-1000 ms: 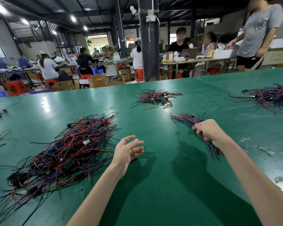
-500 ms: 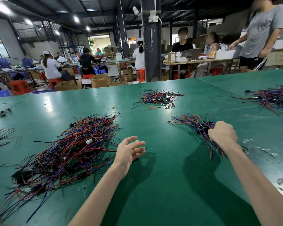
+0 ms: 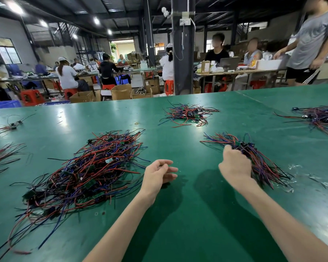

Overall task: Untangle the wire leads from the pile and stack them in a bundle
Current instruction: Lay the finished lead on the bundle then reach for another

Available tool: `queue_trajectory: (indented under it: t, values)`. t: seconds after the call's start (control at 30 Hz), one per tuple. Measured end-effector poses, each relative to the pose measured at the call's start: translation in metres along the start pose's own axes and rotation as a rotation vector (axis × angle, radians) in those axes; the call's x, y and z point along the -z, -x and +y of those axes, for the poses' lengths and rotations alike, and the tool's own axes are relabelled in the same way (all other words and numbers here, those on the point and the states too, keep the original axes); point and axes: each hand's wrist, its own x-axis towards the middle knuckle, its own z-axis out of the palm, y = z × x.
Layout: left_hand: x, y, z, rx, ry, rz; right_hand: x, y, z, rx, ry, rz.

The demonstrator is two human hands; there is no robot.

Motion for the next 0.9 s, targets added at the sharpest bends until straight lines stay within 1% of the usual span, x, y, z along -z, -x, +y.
queue_trajectory:
  t: [0.07, 0.13, 0.27, 0.37, 0.43, 0.5, 0.57, 0.63, 0.7, 0.77, 0.9]
  values:
    - [-0.001, 0.005, 0.000, -0.053, -0.101, 0.016, -0.011, 0.009, -0.011, 0.084, 0.006, -0.041]
    - [0.000, 0.008, 0.005, -0.149, -0.236, 0.031, -0.020, 0.014, -0.017, 0.151, 0.022, -0.053]
    - [0.014, 0.004, 0.033, -0.359, -0.491, 0.088, -0.029, 0.014, -0.017, 0.188, 0.037, -0.034]
    - [0.046, -0.002, 0.051, -0.481, -0.791, 0.271, -0.031, 0.013, -0.017, 0.185, 0.051, -0.023]
    - [0.073, -0.006, 0.060, -0.509, -1.065, 0.433, -0.032, 0.013, -0.018, 0.190, 0.040, -0.033]
    - [0.097, -0.010, 0.069, -0.436, -1.272, 0.548, -0.032, 0.014, -0.017, 0.194, 0.030, -0.043]
    - [0.117, -0.016, 0.079, -0.304, -1.342, 0.604, -0.032, 0.014, -0.017, 0.192, 0.032, -0.044]
    - [0.136, -0.024, 0.089, -0.123, -1.397, 0.596, -0.032, 0.014, -0.017, 0.188, 0.034, -0.045]
    - [0.153, -0.028, 0.098, 0.039, -1.428, 0.512, -0.032, 0.013, -0.017, 0.185, 0.025, -0.054]
    - [0.161, -0.030, 0.102, 0.080, -1.393, 0.454, -0.032, 0.012, -0.017, 0.179, 0.020, -0.061]
    - [0.164, -0.031, 0.102, 0.039, -1.425, 0.452, -0.032, 0.013, -0.017, 0.174, 0.014, -0.063]
